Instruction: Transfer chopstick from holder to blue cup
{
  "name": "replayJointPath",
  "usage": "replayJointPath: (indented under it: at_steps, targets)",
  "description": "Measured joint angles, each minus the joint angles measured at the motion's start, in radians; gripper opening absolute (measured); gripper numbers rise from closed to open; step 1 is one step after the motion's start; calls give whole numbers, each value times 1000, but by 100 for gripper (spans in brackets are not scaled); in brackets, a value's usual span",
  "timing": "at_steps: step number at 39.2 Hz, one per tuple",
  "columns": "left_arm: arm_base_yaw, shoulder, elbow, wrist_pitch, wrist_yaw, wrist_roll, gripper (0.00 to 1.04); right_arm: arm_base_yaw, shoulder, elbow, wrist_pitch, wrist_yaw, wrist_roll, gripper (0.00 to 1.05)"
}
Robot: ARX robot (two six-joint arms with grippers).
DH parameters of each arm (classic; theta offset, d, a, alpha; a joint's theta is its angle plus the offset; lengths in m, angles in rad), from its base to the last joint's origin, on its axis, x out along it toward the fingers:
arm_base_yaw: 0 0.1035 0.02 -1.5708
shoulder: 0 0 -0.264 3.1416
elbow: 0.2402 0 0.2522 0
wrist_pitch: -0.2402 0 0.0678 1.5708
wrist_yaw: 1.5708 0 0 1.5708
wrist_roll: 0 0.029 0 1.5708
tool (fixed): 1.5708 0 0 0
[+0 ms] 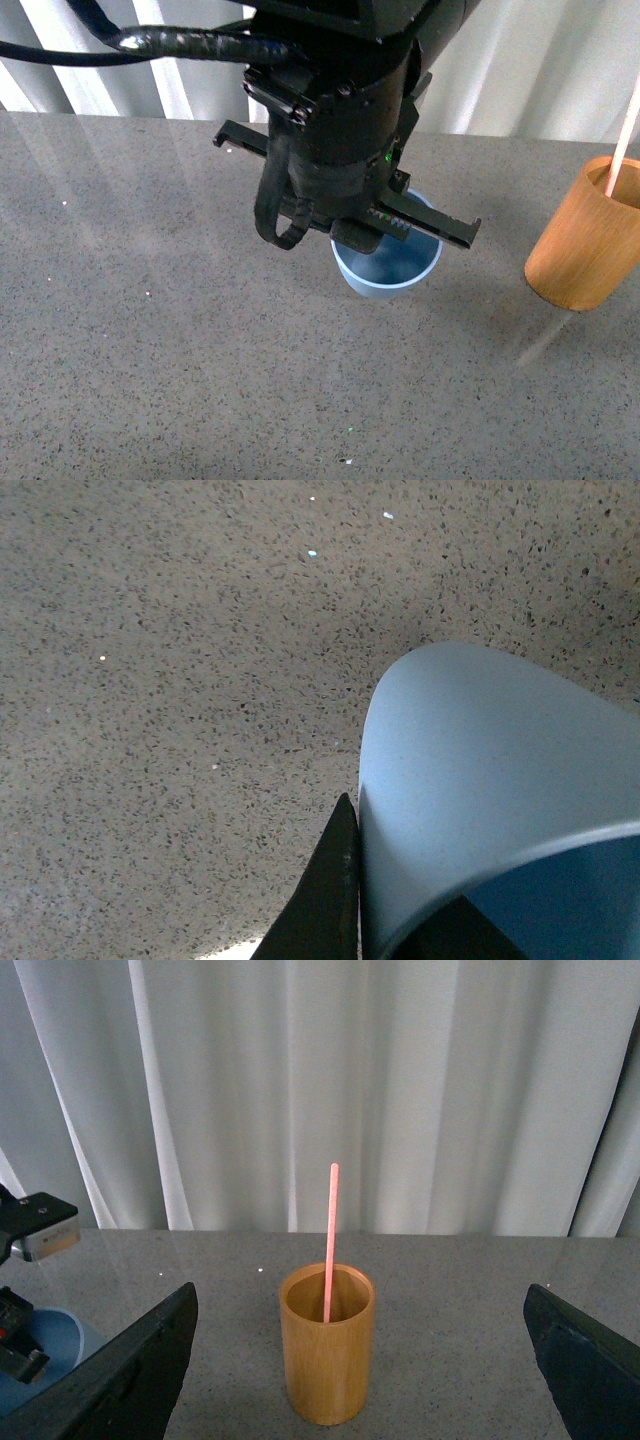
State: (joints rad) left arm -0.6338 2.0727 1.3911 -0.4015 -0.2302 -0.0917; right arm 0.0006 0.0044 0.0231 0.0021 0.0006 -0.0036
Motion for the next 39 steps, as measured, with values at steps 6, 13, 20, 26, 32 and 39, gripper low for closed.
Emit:
replayJointPath:
  at_steps: [6, 13, 20, 26, 32, 39]
  targets:
    - [-14, 51, 17, -8, -2, -4, 4, 0, 0, 0, 0, 0, 0, 95]
    - [-24, 64, 29, -19, 0, -5, 4, 0, 0, 0, 0, 0, 0, 95]
    - [-27, 79, 55, -30, 5, 8, 4, 0, 0, 0, 0, 0, 0, 95]
    - [-28, 89, 89, -40, 4, 13, 14, 0, 0, 0, 0, 0, 0, 95]
    - [-27, 92, 111, -47, 3, 16, 32, 0, 0, 0, 0, 0, 0, 95]
    - [-26, 92, 134, -55, 1, 27, 59, 0, 0, 0, 0, 0, 0, 95]
